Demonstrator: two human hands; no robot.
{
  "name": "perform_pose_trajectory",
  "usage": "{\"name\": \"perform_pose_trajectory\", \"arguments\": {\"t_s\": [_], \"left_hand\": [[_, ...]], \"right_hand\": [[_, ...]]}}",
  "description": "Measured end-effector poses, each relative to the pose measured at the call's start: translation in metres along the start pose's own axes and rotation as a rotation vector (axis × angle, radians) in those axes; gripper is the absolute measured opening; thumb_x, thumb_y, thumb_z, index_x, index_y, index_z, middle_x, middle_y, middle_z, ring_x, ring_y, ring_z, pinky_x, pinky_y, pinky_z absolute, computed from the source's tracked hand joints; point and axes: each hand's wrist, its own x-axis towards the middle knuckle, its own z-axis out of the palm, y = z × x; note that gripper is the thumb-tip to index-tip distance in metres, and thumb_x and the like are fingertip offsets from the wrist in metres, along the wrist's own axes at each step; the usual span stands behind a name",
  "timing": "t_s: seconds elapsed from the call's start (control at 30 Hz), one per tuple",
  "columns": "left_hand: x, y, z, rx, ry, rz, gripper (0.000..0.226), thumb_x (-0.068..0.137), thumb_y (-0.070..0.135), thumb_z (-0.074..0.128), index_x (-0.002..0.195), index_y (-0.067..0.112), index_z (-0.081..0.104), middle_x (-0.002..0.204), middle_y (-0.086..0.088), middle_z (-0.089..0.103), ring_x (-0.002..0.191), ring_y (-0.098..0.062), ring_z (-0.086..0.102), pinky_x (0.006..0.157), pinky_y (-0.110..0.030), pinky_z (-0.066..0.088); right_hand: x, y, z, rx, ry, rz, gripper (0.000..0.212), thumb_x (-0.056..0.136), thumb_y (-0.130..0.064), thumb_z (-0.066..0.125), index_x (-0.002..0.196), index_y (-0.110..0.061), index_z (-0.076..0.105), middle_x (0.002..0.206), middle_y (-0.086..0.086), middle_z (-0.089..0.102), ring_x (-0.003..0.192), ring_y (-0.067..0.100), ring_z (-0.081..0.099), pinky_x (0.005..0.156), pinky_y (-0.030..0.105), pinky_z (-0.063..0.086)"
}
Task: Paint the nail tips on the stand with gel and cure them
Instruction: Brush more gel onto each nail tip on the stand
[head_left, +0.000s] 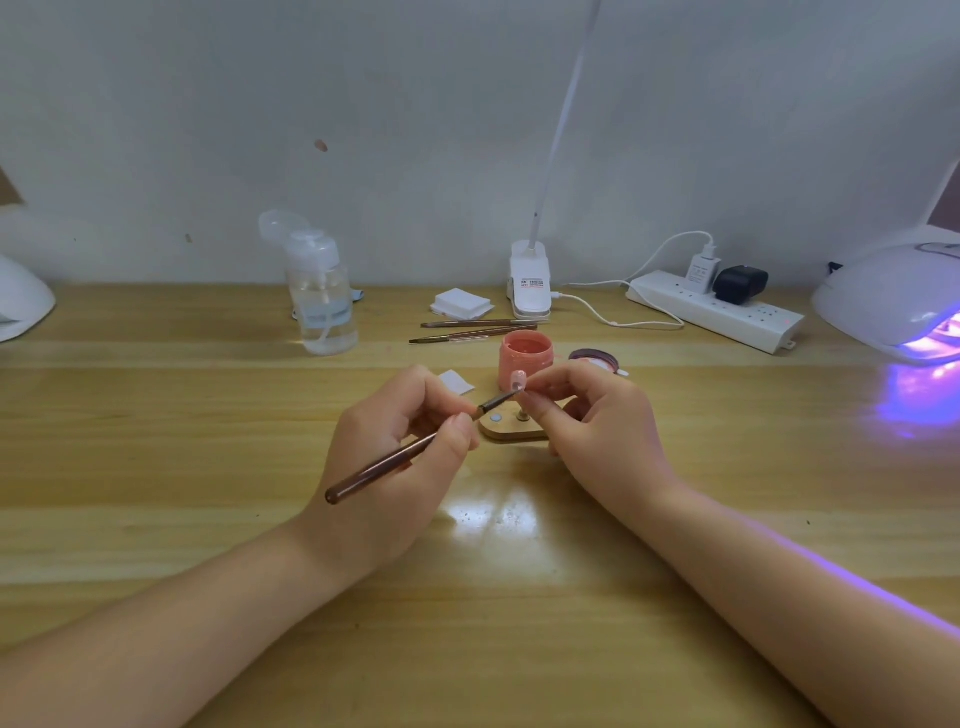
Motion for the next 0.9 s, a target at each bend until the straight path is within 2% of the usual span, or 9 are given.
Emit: {"name": "perform_pose_trajectory", "arguments": {"t_s": [0.1, 0.23, 0.33, 0.4, 0.47, 0.6, 0.67, 0.8, 0.9], "left_hand": [[-0.0005, 0.0007, -0.0015, -0.014, 0.01, 0.019, 0.01, 0.081, 0.031, 0.053, 0.08, 0.023, 0.06, 0.073, 0.005, 0.069, 0.069, -0.014, 0.065, 0.066, -0.032, 0.053], [0.001, 0.0004, 0.0012, 0.002, 0.062, -0.008, 0.012, 0.087, 0.033, 0.057, 0.089, 0.022, 0.062, 0.08, 0.007, 0.072, 0.075, -0.012, 0.068, 0.071, -0.034, 0.055], [0.0009, -0.0006, 0.003, 0.003, 0.053, -0.05, 0.005, 0.087, 0.023, 0.061, 0.09, 0.021, 0.064, 0.083, 0.01, 0.073, 0.078, -0.008, 0.068, 0.074, -0.031, 0.055], [0.0002, -0.0004, 0.0023, 0.002, 0.027, -0.045, 0.004, 0.086, 0.02, 0.061, 0.088, 0.021, 0.064, 0.082, 0.008, 0.073, 0.076, -0.01, 0.069, 0.072, -0.031, 0.055], [-0.0003, 0.0007, 0.0, 0.008, 0.01, -0.02, 0.006, 0.083, 0.026, 0.059, 0.083, 0.021, 0.063, 0.078, 0.005, 0.072, 0.073, -0.011, 0.067, 0.07, -0.031, 0.055], [-0.0006, 0.0018, -0.0014, -0.015, 0.042, 0.002, 0.016, 0.082, 0.032, 0.053, 0.081, 0.018, 0.06, 0.074, 0.001, 0.069, 0.071, -0.016, 0.064, 0.068, -0.035, 0.053], [0.0003, 0.0017, 0.0005, -0.031, 0.072, -0.036, 0.017, 0.085, 0.035, 0.055, 0.084, 0.019, 0.06, 0.077, 0.003, 0.071, 0.073, -0.013, 0.065, 0.071, -0.034, 0.053], [0.0007, 0.0022, 0.003, -0.036, 0.067, -0.103, 0.005, 0.087, 0.025, 0.061, 0.086, 0.021, 0.064, 0.08, 0.004, 0.073, 0.073, -0.014, 0.065, 0.073, -0.039, 0.053], [-0.0007, 0.0045, 0.0003, -0.026, 0.03, -0.078, 0.008, 0.082, 0.03, 0.061, 0.079, 0.022, 0.063, 0.074, 0.002, 0.072, 0.071, -0.019, 0.066, 0.07, -0.044, 0.054]], "right_hand": [[-0.0002, -0.0007, -0.0004, 0.001, 0.01, 0.011, 0.007, 0.085, -0.028, 0.073, 0.08, -0.025, 0.071, 0.075, -0.004, 0.068, 0.059, 0.031, 0.056, 0.061, 0.042, 0.05], [-0.001, -0.0019, -0.001, -0.001, 0.002, 0.002, 0.007, 0.085, -0.028, 0.072, 0.082, -0.022, 0.072, 0.076, -0.005, 0.068, 0.059, 0.028, 0.056, 0.061, 0.043, 0.051], [-0.0011, -0.0026, -0.0011, 0.001, -0.004, -0.006, 0.007, 0.086, -0.027, 0.072, 0.08, -0.024, 0.071, 0.076, -0.007, 0.067, 0.058, 0.023, 0.054, 0.061, 0.043, 0.051], [-0.0008, -0.002, -0.0013, -0.004, -0.012, 0.0, 0.007, 0.086, -0.026, 0.071, 0.08, -0.026, 0.071, 0.075, -0.007, 0.067, 0.06, 0.028, 0.054, 0.061, 0.042, 0.05], [-0.0006, -0.0011, -0.0015, -0.001, -0.013, 0.006, 0.008, 0.086, -0.023, 0.071, 0.079, -0.027, 0.07, 0.075, -0.007, 0.068, 0.061, 0.03, 0.055, 0.062, 0.041, 0.049], [-0.0007, 0.0004, -0.0014, 0.007, -0.01, 0.015, 0.007, 0.086, -0.024, 0.072, 0.08, -0.024, 0.07, 0.073, -0.01, 0.067, 0.059, 0.027, 0.054, 0.061, 0.038, 0.05], [-0.0007, 0.0005, -0.0013, 0.006, -0.012, 0.013, 0.006, 0.086, -0.026, 0.072, 0.081, -0.022, 0.071, 0.074, -0.01, 0.068, 0.061, 0.03, 0.055, 0.061, 0.041, 0.052], [-0.001, -0.0003, -0.0007, 0.007, -0.008, -0.01, 0.008, 0.087, -0.029, 0.071, 0.082, -0.022, 0.072, 0.075, -0.01, 0.068, 0.061, 0.031, 0.055, 0.06, 0.042, 0.052], [-0.0003, 0.0009, -0.0008, -0.006, -0.001, -0.007, 0.006, 0.087, -0.024, 0.071, 0.081, -0.025, 0.07, 0.074, -0.008, 0.067, 0.061, 0.029, 0.055, 0.059, 0.039, 0.049]]}}
